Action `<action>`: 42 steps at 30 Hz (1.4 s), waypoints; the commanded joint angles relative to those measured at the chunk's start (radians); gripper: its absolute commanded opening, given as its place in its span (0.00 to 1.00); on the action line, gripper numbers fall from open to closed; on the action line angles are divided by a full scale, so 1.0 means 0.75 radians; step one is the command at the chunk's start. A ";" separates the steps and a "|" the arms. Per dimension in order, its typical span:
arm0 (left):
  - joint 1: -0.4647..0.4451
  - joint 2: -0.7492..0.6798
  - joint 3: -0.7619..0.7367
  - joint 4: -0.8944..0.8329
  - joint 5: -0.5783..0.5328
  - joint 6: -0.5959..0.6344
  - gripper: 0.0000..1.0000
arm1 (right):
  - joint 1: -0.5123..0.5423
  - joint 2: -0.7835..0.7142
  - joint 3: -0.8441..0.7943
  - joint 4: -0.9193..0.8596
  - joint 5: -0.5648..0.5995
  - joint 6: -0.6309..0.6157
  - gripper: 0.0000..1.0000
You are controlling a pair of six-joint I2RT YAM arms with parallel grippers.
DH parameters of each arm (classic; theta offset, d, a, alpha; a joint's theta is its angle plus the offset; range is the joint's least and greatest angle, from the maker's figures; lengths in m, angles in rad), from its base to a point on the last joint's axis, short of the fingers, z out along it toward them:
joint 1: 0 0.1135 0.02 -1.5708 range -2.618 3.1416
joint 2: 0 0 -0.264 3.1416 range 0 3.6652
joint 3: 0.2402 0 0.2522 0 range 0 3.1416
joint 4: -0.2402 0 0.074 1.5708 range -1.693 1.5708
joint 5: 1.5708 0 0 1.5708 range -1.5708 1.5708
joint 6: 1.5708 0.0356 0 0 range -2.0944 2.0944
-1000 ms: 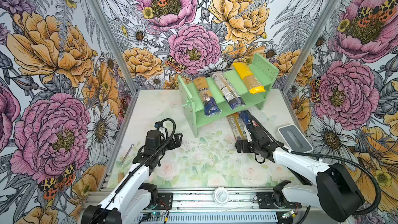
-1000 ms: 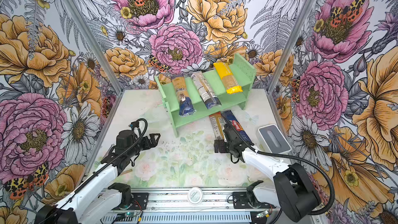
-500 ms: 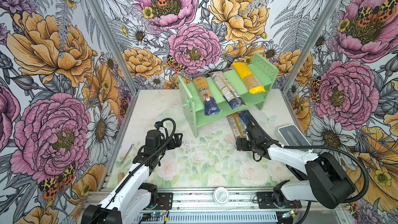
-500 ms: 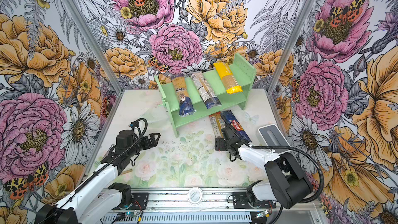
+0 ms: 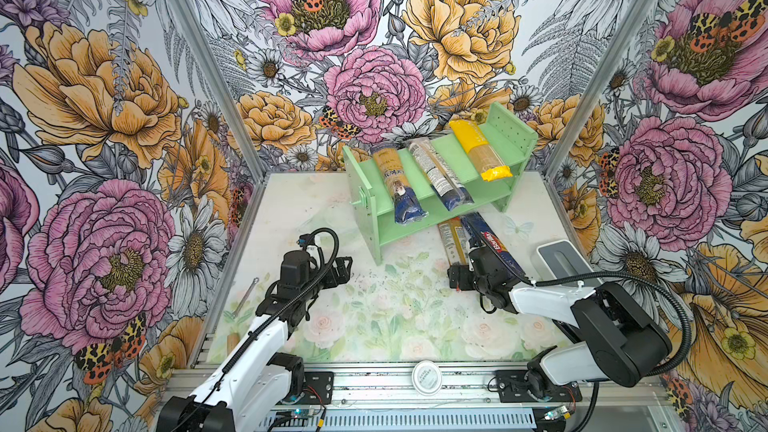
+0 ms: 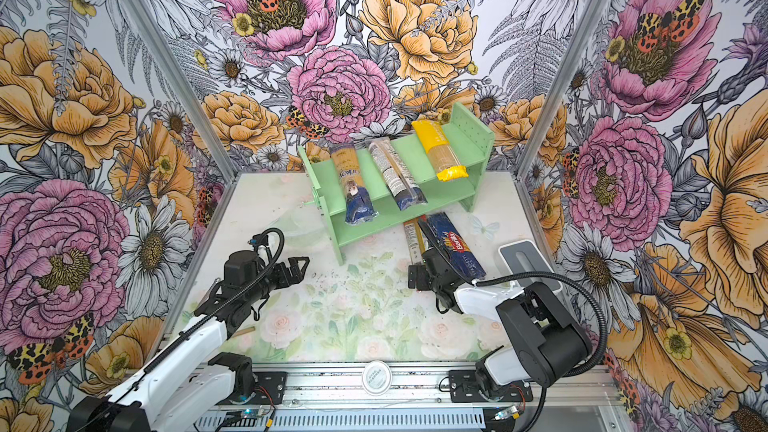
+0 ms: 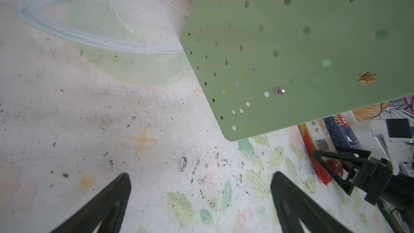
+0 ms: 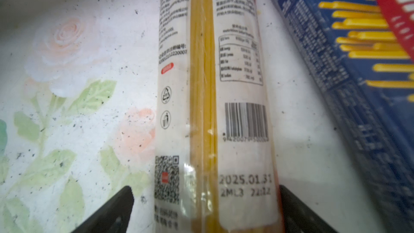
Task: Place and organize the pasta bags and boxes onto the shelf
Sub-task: 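Close the right gripper on the red-and-white bag's near end, then lift the red-and-white bag's near end with the right gripper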
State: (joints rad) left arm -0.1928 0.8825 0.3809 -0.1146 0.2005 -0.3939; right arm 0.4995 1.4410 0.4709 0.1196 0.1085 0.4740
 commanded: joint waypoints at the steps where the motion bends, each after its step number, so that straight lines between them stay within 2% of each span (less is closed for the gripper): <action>1: 0.009 -0.017 -0.013 0.040 0.021 -0.015 0.99 | 0.041 0.026 -0.042 0.045 0.022 0.019 0.98; 8: 0.010 -0.025 -0.019 0.043 0.027 -0.020 0.99 | 0.113 0.054 -0.059 0.084 0.081 0.071 0.95; 18: 0.011 -0.052 -0.027 0.032 0.025 -0.021 0.99 | 0.228 0.201 -0.049 0.118 0.200 0.076 0.78; 22: 0.011 -0.052 -0.028 0.034 0.024 -0.022 0.99 | 0.240 0.224 -0.051 0.135 0.209 0.080 0.67; 26: 0.011 -0.048 -0.027 0.036 0.026 -0.020 0.99 | 0.244 0.211 -0.055 0.142 0.196 0.076 0.48; 31: 0.012 -0.047 -0.029 0.036 0.024 -0.020 0.99 | 0.244 0.138 -0.049 0.100 0.168 0.068 0.31; 33: 0.012 -0.046 -0.029 0.037 0.022 -0.019 0.99 | 0.242 0.096 -0.044 0.061 0.161 0.064 0.25; 39: 0.014 -0.024 -0.023 0.050 0.028 -0.020 0.99 | 0.236 -0.034 0.009 -0.115 0.140 0.043 0.16; 41: 0.013 -0.017 -0.020 0.054 0.031 -0.020 0.99 | 0.232 -0.083 0.027 -0.170 0.122 0.030 0.03; 42: 0.014 -0.016 -0.020 0.055 0.032 -0.021 0.99 | 0.228 -0.105 0.032 -0.193 0.121 0.026 0.00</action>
State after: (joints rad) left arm -0.1928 0.8642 0.3710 -0.1097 0.2008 -0.3946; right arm 0.6708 1.4090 0.4644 0.1024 0.2451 0.5179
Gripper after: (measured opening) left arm 0.987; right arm 0.326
